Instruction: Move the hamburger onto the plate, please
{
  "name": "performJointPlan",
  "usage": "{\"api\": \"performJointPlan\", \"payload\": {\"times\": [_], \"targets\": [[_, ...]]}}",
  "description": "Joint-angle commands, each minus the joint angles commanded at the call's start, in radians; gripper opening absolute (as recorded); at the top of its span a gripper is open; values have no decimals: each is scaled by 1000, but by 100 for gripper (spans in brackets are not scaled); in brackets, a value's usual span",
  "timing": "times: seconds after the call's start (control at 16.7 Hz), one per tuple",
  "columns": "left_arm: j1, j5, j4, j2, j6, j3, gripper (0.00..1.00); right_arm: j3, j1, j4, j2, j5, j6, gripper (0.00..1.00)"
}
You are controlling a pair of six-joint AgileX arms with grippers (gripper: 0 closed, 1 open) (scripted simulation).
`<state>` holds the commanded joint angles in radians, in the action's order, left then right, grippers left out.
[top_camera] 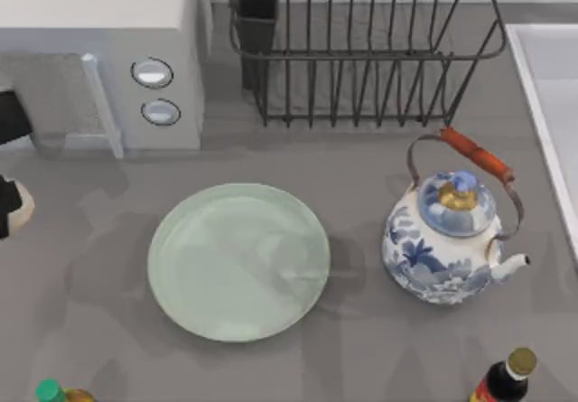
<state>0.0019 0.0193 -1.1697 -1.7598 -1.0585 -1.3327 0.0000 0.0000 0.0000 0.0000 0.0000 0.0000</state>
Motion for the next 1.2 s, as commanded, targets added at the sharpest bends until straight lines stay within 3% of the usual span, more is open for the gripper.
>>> {"api": "performJointPlan", "payload": {"times": [0.72,0.9,1.2], "targets": [[-562,0,30,-166,56,-183,0,0,0,0,0,0,0,100],[-620,-10,38,-215,64,-206,0,0,0,0,0,0,0,100],[-616,-9,40,-213,62,-200,0,0,0,0,0,0,0,100]]}}
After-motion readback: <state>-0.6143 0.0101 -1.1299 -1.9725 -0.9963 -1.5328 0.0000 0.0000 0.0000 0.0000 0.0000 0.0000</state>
